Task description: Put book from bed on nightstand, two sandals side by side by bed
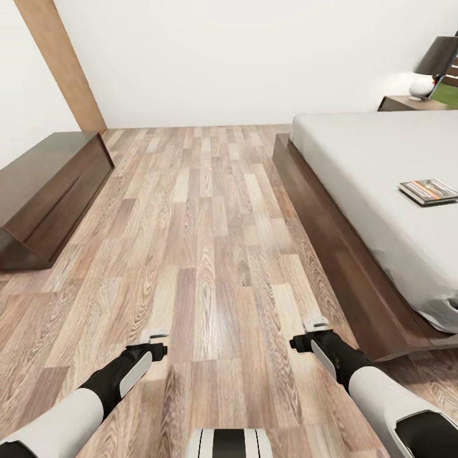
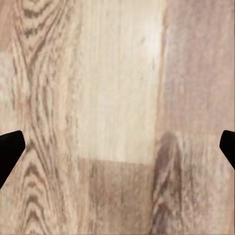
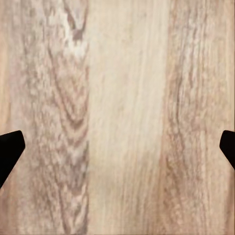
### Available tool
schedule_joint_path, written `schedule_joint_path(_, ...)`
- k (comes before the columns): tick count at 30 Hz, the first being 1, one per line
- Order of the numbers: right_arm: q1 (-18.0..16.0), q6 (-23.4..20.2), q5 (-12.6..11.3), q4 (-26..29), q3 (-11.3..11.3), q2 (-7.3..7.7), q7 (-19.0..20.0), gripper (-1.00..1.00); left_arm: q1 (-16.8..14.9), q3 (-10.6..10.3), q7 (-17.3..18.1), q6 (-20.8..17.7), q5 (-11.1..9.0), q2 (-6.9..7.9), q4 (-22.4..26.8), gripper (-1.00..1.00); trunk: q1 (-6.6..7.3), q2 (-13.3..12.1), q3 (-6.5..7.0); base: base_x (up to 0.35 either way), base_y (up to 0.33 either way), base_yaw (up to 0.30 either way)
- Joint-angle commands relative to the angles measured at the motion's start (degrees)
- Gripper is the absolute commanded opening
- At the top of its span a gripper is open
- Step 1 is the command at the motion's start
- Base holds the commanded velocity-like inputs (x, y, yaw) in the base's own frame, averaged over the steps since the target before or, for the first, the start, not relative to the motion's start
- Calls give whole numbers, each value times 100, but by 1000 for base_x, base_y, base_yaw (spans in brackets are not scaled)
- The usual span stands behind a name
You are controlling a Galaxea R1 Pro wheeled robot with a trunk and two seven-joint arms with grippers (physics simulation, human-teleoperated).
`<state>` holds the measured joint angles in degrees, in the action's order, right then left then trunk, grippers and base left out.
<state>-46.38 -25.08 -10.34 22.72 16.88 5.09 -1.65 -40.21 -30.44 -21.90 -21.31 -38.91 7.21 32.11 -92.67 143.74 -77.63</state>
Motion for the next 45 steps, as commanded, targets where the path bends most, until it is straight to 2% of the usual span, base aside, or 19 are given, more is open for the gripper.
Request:
schedule_joint_path(1,-2,-33,-52,20,44,8,-18,100,-4,-48,-51,-8,-55,8,13,100,-1,2,-4,170,155,0)
schedule_joint_path(11,-2,-37,-55,53,50,22,-40,100,-4,-50,-55,26,-55,8,14,100,-1,2,17,45,41,0)
schedule_joint_path(30,-2,-104,-59,64,59,21,-52,100,-4,-42,-60,-12,-55,4,11,100,48,-24,584,0,0,0)
schedule_joint_path(33,-101,-99,-105,66,-27,-5,-61,100,93,28,-157,-43,-150,92,108,100,48,-24,583,0,0,0)
schedule_joint_path(38,-250,-84,-97,150,66,12,-57,100,-37,67,-58,115,-229,45,115,100,48,-24,583,0,0,0)
schedule_joint_path(45,-218,-86,-91,183,94,18,-55,100,-116,245,40,271,-239,15,132,100,48,-24,583,35,0,0)
